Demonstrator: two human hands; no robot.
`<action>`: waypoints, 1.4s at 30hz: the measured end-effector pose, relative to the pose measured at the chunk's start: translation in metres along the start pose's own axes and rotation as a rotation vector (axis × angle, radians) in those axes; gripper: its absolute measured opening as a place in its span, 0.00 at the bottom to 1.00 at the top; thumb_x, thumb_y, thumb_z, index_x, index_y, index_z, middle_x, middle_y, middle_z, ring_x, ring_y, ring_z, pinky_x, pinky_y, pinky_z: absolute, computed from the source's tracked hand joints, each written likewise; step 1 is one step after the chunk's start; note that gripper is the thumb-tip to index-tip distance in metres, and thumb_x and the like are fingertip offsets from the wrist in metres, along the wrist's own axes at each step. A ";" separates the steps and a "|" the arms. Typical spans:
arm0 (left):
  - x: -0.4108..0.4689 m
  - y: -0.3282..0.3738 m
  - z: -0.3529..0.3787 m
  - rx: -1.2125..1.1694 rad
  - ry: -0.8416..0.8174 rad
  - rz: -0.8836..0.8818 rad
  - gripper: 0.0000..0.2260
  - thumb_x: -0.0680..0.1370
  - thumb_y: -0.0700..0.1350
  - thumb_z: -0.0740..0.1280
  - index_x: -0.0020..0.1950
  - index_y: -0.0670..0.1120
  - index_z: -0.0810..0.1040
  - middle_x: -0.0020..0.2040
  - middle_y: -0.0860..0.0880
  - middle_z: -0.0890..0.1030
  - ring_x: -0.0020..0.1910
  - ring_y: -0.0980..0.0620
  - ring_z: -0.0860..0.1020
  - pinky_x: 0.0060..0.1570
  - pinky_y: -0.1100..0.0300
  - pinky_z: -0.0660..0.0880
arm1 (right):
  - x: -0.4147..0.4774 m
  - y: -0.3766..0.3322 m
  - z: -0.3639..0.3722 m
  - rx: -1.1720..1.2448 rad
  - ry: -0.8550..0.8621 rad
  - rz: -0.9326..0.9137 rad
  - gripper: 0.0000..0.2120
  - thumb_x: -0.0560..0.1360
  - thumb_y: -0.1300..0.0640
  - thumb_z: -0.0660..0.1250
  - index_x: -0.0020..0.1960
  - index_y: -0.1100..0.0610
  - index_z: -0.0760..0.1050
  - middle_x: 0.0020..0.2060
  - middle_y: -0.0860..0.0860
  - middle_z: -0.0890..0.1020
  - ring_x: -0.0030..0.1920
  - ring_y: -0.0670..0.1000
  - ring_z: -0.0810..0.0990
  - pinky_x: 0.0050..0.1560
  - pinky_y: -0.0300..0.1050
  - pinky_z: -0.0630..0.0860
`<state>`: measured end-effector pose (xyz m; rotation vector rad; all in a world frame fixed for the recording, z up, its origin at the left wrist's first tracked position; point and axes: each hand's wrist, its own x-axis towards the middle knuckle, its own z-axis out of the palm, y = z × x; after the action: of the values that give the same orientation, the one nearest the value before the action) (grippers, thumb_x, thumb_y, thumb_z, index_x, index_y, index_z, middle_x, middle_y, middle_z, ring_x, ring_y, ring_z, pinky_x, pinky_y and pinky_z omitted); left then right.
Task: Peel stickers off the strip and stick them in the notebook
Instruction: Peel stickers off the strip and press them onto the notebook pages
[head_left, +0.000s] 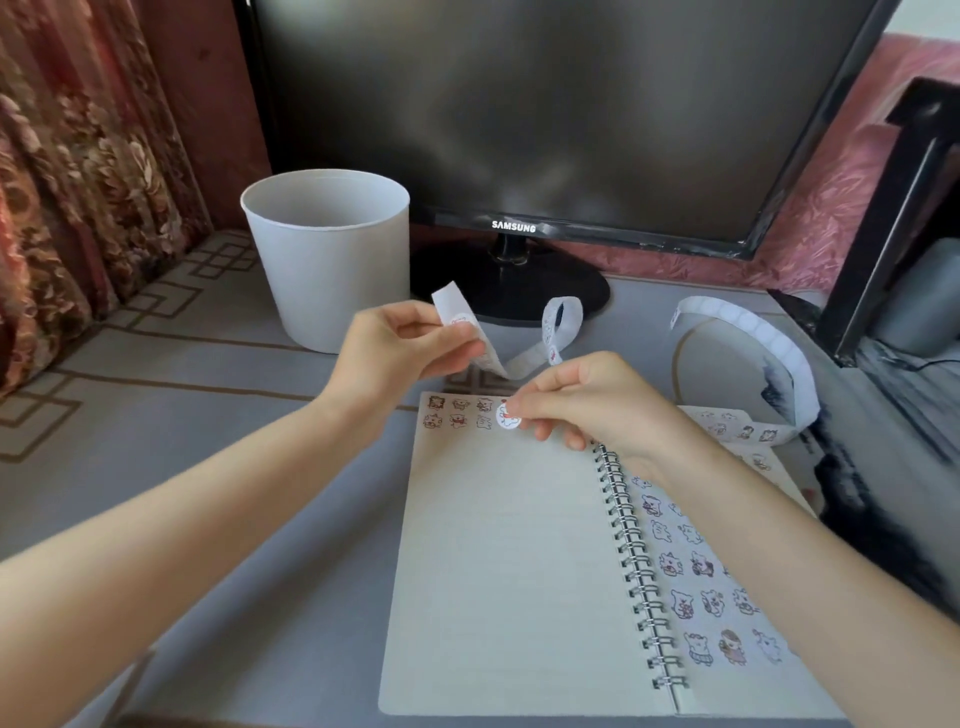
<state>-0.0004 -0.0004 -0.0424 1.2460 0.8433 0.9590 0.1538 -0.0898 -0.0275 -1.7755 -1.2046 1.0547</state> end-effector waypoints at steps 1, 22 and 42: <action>0.002 -0.003 0.001 0.001 -0.002 0.000 0.07 0.74 0.37 0.70 0.48 0.34 0.79 0.43 0.41 0.84 0.39 0.53 0.84 0.42 0.67 0.79 | 0.002 0.002 0.001 -0.004 0.020 0.001 0.07 0.70 0.61 0.73 0.44 0.65 0.81 0.27 0.51 0.79 0.19 0.40 0.69 0.22 0.31 0.62; 0.019 -0.035 -0.006 0.176 -0.039 0.039 0.08 0.75 0.39 0.70 0.43 0.34 0.76 0.39 0.38 0.84 0.39 0.49 0.85 0.36 0.65 0.79 | 0.014 0.016 0.006 -0.110 0.100 0.015 0.04 0.70 0.59 0.73 0.42 0.60 0.80 0.25 0.46 0.80 0.19 0.40 0.70 0.21 0.34 0.62; 0.016 -0.035 -0.008 0.206 -0.055 0.063 0.08 0.76 0.38 0.69 0.38 0.38 0.76 0.39 0.37 0.83 0.38 0.49 0.84 0.35 0.66 0.79 | 0.014 0.016 0.013 -0.149 0.168 -0.002 0.03 0.70 0.59 0.73 0.38 0.57 0.79 0.31 0.49 0.82 0.22 0.42 0.72 0.20 0.29 0.63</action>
<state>0.0026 0.0158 -0.0783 1.4768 0.8809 0.9002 0.1510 -0.0792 -0.0499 -1.9344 -1.2062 0.8141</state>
